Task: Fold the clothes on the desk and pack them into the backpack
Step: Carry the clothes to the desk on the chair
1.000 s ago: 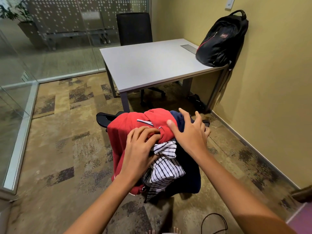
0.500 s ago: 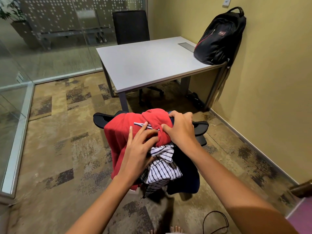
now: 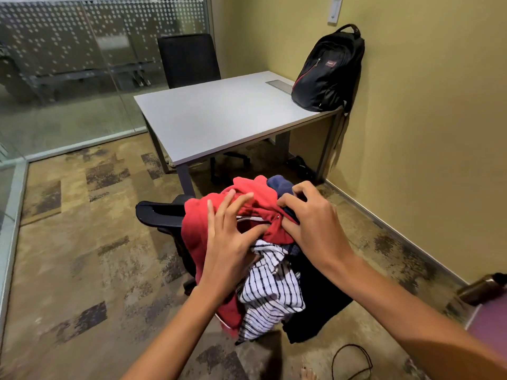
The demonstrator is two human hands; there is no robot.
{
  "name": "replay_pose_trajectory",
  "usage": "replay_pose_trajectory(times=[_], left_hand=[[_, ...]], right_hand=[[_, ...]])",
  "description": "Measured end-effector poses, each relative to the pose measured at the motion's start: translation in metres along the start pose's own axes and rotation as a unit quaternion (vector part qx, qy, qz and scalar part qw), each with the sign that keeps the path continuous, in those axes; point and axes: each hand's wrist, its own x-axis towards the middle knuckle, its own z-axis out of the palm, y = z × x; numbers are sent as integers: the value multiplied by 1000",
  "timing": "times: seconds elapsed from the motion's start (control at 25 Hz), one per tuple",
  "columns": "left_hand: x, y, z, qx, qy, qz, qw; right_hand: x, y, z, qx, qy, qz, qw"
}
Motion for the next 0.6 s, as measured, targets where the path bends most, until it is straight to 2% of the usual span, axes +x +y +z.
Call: replay_pose_trajectory(times=[0.2, 0.4, 0.6], left_hand=[[49, 27, 25, -22, -1, 72, 997], [114, 70, 73, -76, 33, 145, 986], [177, 111, 134, -142, 52, 193, 969]], right_hand=[[-4, 30, -39, -24, 97, -1, 995], [2, 96, -85, -39, 203, 35, 978], [6, 179, -116, -62, 247, 33, 967]])
